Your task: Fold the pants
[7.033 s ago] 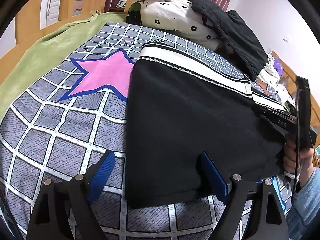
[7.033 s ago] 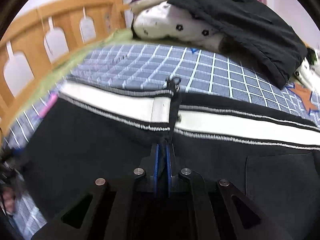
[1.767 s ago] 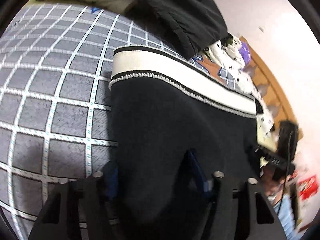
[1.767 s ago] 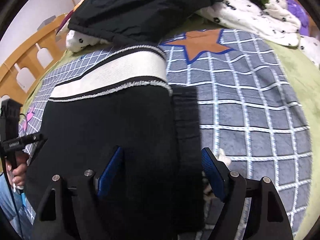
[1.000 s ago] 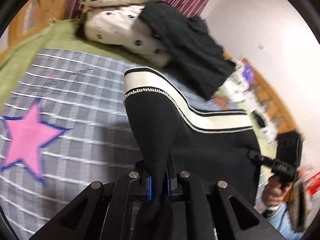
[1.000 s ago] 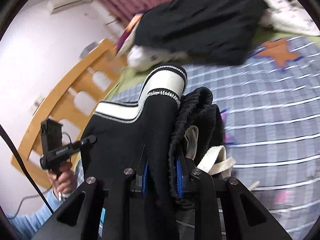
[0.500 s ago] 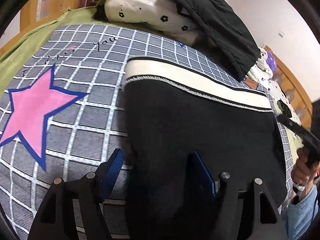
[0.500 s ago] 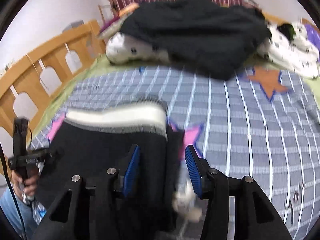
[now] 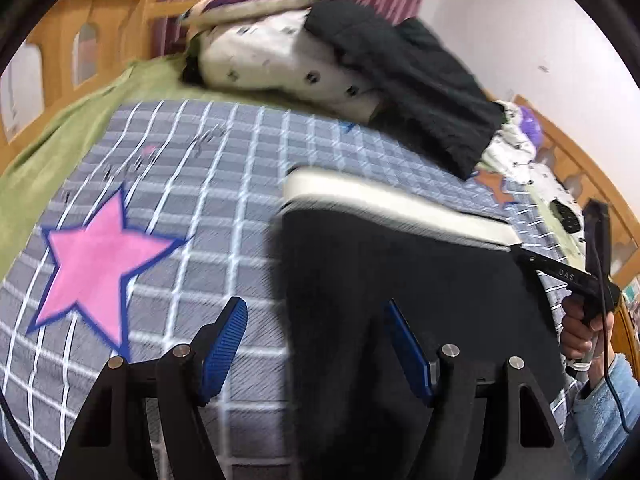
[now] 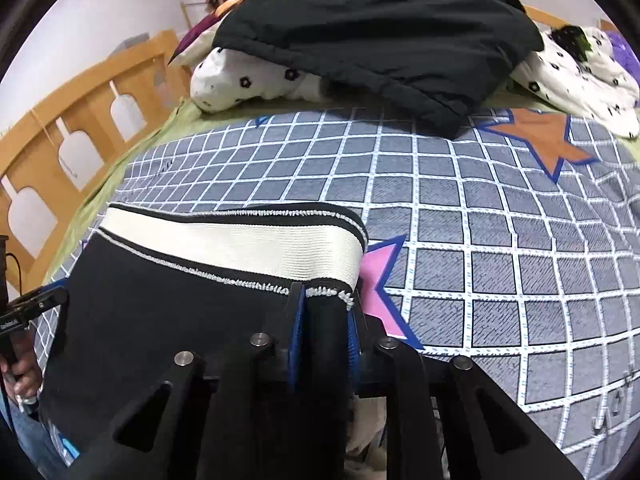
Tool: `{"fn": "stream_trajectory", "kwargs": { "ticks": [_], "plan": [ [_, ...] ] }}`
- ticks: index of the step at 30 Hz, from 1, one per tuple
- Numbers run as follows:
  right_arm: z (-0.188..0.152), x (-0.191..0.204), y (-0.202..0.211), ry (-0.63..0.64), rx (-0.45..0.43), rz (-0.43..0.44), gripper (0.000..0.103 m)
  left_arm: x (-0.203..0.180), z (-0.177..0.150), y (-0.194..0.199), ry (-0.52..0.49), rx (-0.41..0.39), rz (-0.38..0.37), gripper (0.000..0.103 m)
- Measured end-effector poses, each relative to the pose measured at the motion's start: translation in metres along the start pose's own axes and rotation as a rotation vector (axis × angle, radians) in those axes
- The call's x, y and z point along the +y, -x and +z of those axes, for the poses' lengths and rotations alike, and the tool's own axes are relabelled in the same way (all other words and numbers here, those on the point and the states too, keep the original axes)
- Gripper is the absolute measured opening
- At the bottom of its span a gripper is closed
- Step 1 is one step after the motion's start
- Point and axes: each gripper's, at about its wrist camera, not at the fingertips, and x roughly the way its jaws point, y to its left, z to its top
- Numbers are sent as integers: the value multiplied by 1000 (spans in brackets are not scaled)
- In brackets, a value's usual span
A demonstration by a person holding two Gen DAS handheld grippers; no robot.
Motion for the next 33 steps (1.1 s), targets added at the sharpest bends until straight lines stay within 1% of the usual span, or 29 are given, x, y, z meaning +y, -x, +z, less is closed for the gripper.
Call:
{"fn": "stream_trajectory", "kwargs": {
  "ticks": [1,2,3,4,5,7,8,9,10,11,12,13,14,15,17,19,22,25,26,27,28,29,30,31,33],
  "plan": [
    [5,-2,4,-21,14,-13,41,-8,5,4,-28,-29,-6,69],
    [15,-4,13,-45,22,-26,40,-14,10,6,-51,-48,-6,69],
    [20,-2,24,-56,-5,-23,38,-24,17,7,-87,-73,-2,69],
    [23,3,36,-54,-61,-24,37,-31,22,5,-109,-84,6,69],
    [28,11,44,-30,-104,-32,38,-39,30,0,-125,-87,13,69],
    [33,29,47,22,-122,-22,38,-48,44,-15,-131,-80,0,69],
    [35,39,41,48,-118,-4,38,-51,51,-28,-132,-63,-4,69],
    [35,49,30,82,-108,2,37,-52,54,-40,-133,-38,15,68],
    [31,54,23,108,-100,-8,37,-51,57,-61,-130,4,67,65],
    [27,59,7,139,-82,-35,37,-49,55,-76,-129,36,104,52],
    [22,60,-10,158,-62,-71,37,-44,52,-94,-127,68,124,51],
    [17,58,-25,178,-51,-105,36,-39,47,-105,-127,74,118,51],
    [13,54,-27,185,-86,-90,37,-37,45,-105,-127,53,106,51],
    [16,50,-25,167,-83,-59,37,-36,44,-103,-127,38,98,51],
    [18,44,-25,150,-67,-36,37,-34,44,-105,-121,37,93,51],
    [19,43,-27,171,-70,-39,37,-36,43,-107,-122,31,97,52],
    [18,41,-26,158,-74,-23,37,-38,41,-108,-128,29,101,52],
    [15,46,-23,166,-77,-40,37,-43,39,-102,-137,40,100,53],
    [15,49,-21,183,-69,-54,37,-47,37,-96,-149,59,96,59],
    [14,52,-18,194,-62,-68,37,-51,34,-90,-168,80,82,66],
    [13,55,-12,192,-53,-77,41,-56,28,-84,-199,95,76,68],
    [8,57,-4,185,-37,-73,43,-60,21,-77,-237,88,99,69],
    [2,58,3,189,-24,-73,44,-68,9,-67,-292,85,123,69],
    [-7,61,10,201,-15,-79,44,-73,-2,-61,-321,105,115,69],
    [-29,65,25,237,-12,-105,45,-78,-25,-46,-334,121,103,69]
  ]
}}
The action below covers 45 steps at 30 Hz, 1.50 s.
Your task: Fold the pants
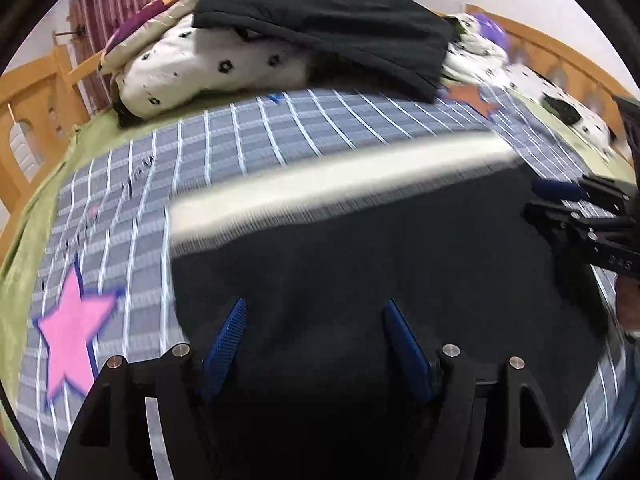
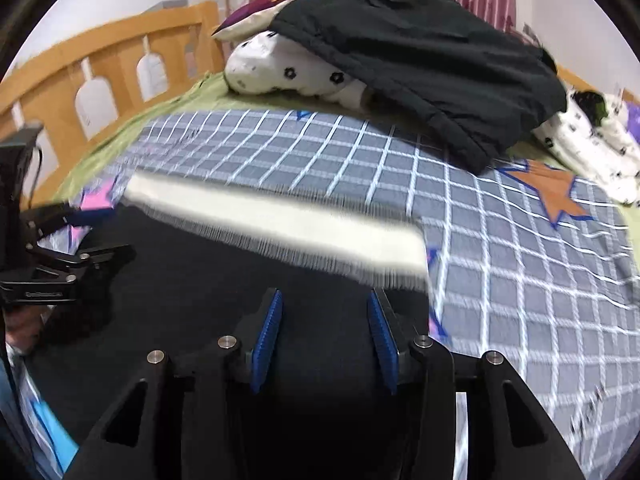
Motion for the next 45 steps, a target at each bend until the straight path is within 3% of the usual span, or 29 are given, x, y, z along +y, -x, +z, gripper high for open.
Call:
{"fn": "stream_trajectory", "kwargs": {
  "ticks": [3,7,11,15,19,23,25,26,27,29,30,33,35,38,41,45],
  "plan": [
    [-32,9,25,21,-23,-32,48,-8,-37,20,24,12,-44,70],
    [-67,11,44,-9,-12,-13,52,-9,-82,50,68,-37,-24,71],
    [-91,6,54,-75,11,-3,51,-3,-104,72,99,-8,0,71],
    [-92,-5,74,-177,13,7,51,-1,-126,82,31,40,15,71],
    [-90,-10,92,-226,-28,-12,51,-5,-147,77,-39,66,104,71],
    [-93,-5,94,-231,-31,5,51,-2,-139,76,10,15,156,53],
    [-96,2,89,-196,-14,-4,51,-8,-130,72,-17,3,190,39],
    [-98,5,87,-179,-9,-15,51,-12,-126,72,-30,-3,197,25],
    [-99,8,85,-162,-1,-25,51,-15,-123,79,-27,-32,204,22],
    [-102,11,80,-127,20,-37,51,-8,-122,100,53,-134,134,20],
    [-104,13,80,-118,24,-39,51,4,-124,101,134,-131,103,19],
    [-108,12,81,-117,17,-35,51,30,-142,71,303,-17,23,17],
    [-109,11,79,-118,22,-32,51,25,-152,73,278,-55,37,17],
    [-111,9,78,-122,29,-33,51,15,-155,85,244,-38,55,21],
    [-109,7,83,-121,3,-33,51,14,-162,102,229,-37,80,33],
    [-105,8,92,-103,-65,-52,51,20,-161,129,250,-105,76,44]
  ]
}}
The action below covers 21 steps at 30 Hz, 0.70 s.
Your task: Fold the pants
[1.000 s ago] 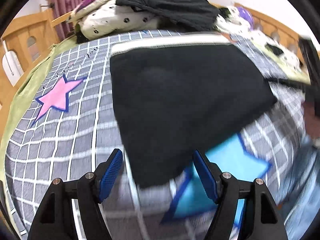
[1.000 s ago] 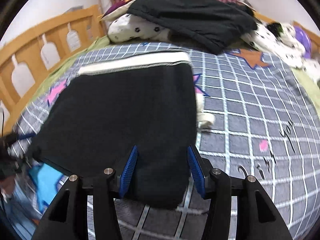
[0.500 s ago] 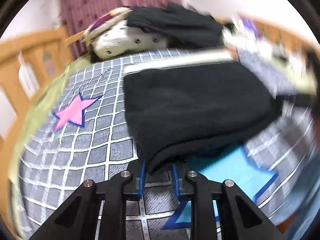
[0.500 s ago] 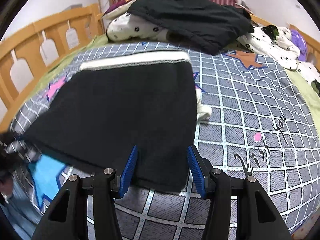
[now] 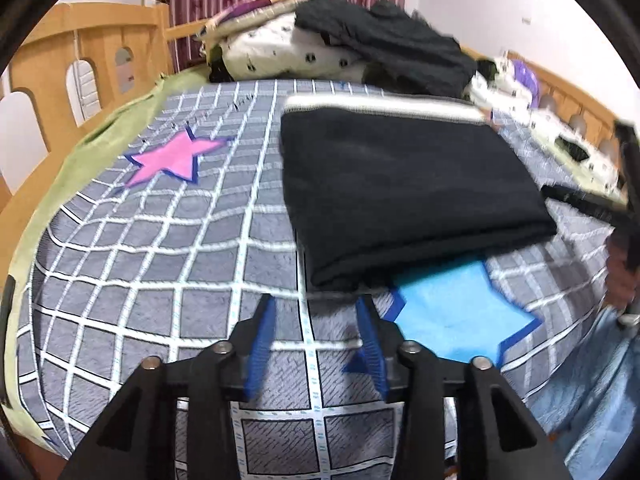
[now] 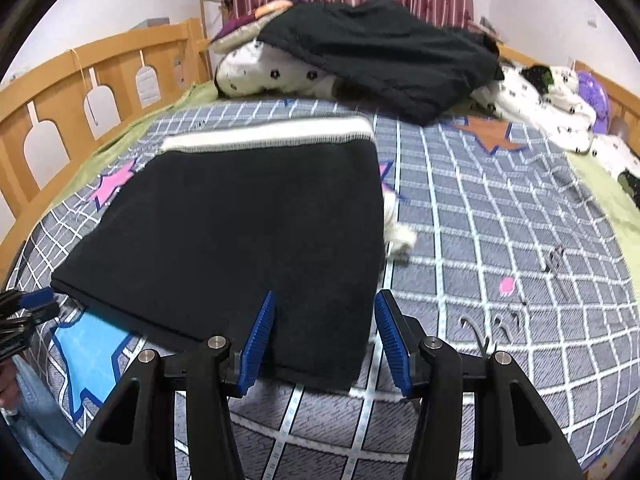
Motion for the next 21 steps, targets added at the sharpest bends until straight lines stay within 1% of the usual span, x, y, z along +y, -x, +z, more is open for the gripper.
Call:
{"fn": "stream_trajectory", "kwargs": {
  "ticks": [2,4,6,7,8,9,10,12,14,16,18,19,21],
  "plan": [
    [4,1,0,0,-18,7,51,-2,15,-1,21,-17,-25,44],
    [6,2,-6,-4,-16,27,51,-9,35,-11,15,-13,-41,44],
    [5,8,-20,13,26,24,51,-18,52,-26,1,-13,-63,44],
    [3,11,-25,25,45,11,52,-22,55,-36,0,7,-58,44],
    [-2,15,-33,42,72,-14,55,-24,56,-52,6,54,-52,46],
    [-6,17,-39,54,105,-36,57,-25,53,-65,13,92,-42,54],
    [-10,17,-42,57,123,-44,57,-27,47,-71,15,93,-22,57],
    [-13,15,-37,49,123,-28,57,-32,37,-66,-23,53,-2,59],
    [-16,6,-32,20,132,-4,57,-35,35,-60,-34,67,8,59],
    [-17,-4,-27,-23,140,2,57,-34,38,-54,-23,98,-2,59],
    [-17,-11,-21,-49,131,-25,58,-29,46,-47,0,109,-20,59],
    [-15,-13,-16,-59,119,-52,58,-27,50,-45,7,105,-13,59],
    [-4,-14,-2,-69,94,-91,58,-28,69,-39,7,94,42,59]
  ]
}}
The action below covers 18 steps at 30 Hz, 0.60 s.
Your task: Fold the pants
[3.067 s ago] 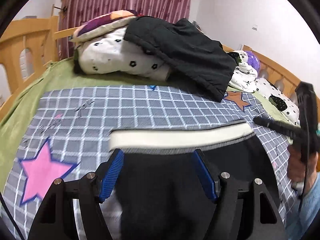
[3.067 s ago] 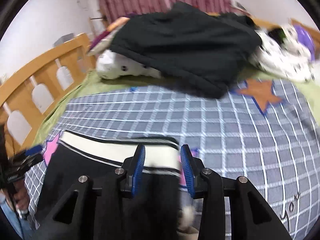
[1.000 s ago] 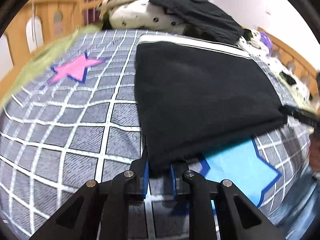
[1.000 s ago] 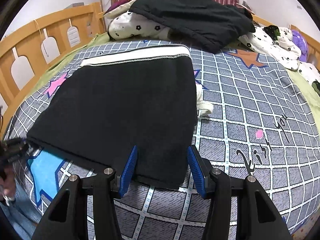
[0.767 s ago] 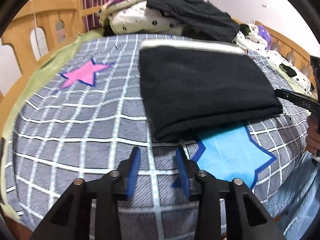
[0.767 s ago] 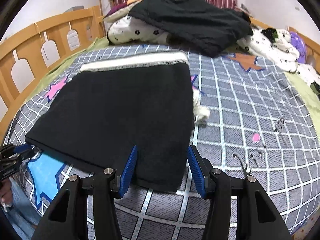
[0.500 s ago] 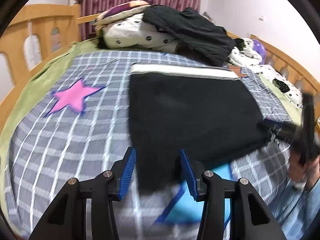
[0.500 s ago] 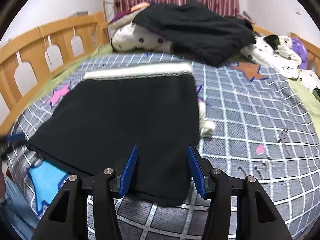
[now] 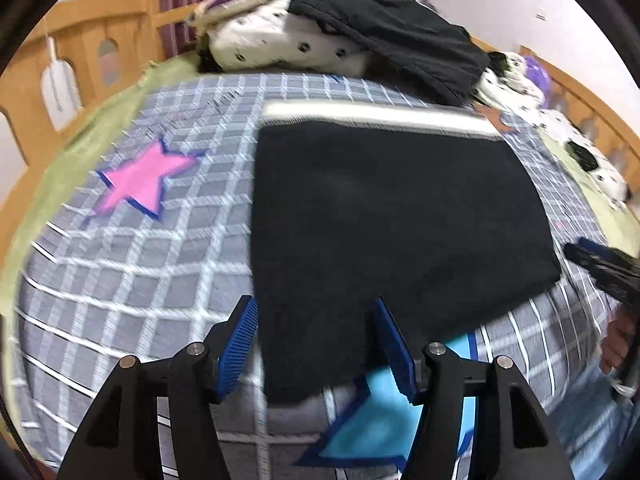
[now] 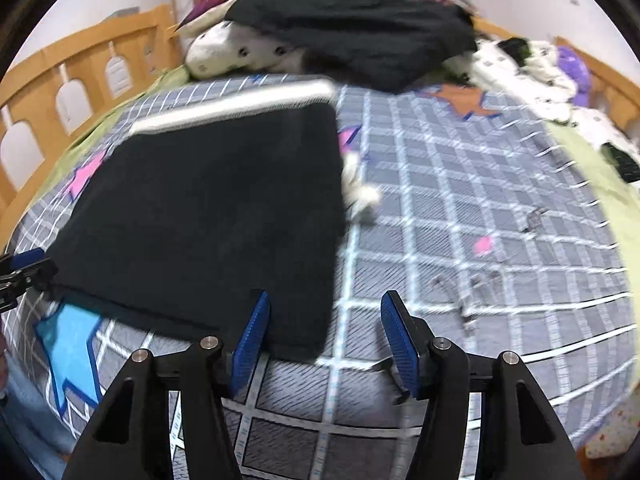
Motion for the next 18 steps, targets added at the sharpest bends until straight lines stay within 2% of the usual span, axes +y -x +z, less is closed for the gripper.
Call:
{"fn": "stream_trajectory", "kwargs": {
  "ticks": [2,4,6,9,11,15,18],
  "plan": [
    [17,6,18,2,-18,-6,57,-5,19,10,-2,9,44,58],
    [43,17,43,22,-63,-22,57,-10,45,24,17,5,31,58],
    [65,28,64,46,-147,-34,58,-15,66,40,27,-76,-9,59],
    [95,37,77,39,-248,11,64,-22,83,33,-32,-147,79,59],
    [110,38,64,36,-243,50,64,-22,93,17,-49,-146,83,59],
    [145,44,17,75,-209,33,60,-18,115,-21,-26,-140,47,59],
    [156,48,-22,93,-181,77,60,-17,126,-55,-20,-117,43,59]
  ]
}}
